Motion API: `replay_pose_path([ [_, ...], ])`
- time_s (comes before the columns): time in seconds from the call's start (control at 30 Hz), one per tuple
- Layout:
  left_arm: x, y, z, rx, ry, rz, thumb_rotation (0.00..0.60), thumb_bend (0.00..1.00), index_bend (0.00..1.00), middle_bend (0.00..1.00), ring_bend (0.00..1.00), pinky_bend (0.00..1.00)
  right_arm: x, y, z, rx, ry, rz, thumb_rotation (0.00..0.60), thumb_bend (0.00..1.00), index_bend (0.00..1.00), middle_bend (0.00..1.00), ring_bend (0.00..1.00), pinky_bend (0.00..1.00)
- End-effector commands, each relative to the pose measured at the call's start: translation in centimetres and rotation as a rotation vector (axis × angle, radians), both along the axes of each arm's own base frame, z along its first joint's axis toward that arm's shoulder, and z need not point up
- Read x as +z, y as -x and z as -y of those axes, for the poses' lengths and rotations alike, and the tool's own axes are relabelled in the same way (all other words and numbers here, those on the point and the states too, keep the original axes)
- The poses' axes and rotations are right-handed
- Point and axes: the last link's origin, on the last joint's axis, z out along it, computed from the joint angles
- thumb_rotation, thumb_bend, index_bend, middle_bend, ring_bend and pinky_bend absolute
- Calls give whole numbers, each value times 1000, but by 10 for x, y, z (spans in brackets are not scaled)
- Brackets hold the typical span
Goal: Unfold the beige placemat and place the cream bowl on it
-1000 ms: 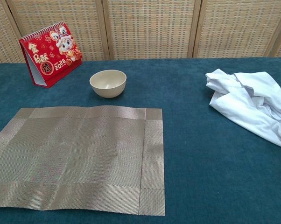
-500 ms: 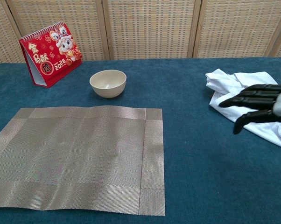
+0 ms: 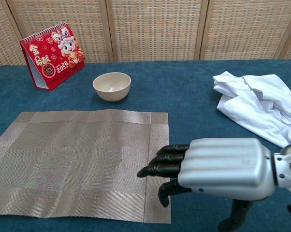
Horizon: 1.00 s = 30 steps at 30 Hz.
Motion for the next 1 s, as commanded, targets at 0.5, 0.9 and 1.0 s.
replay_pose_path([
  [0.5, 1, 3, -6, 9, 4, 8, 600, 0, 0, 0, 0, 0, -57, -23, 12, 38, -1, -4, 600, 233, 350, 0, 0, 0],
  [0.9, 4, 5, -8, 15, 5, 16, 600, 0, 0, 0, 0, 0, -65, -23, 15, 39, 9, 13, 600, 248, 352, 0, 0, 0],
  [1.0, 4, 5, -8, 13, 2, 17, 600, 0, 0, 0, 0, 0, -68, -25, 16, 30, 8, 25, 600, 251, 352, 0, 0, 0],
])
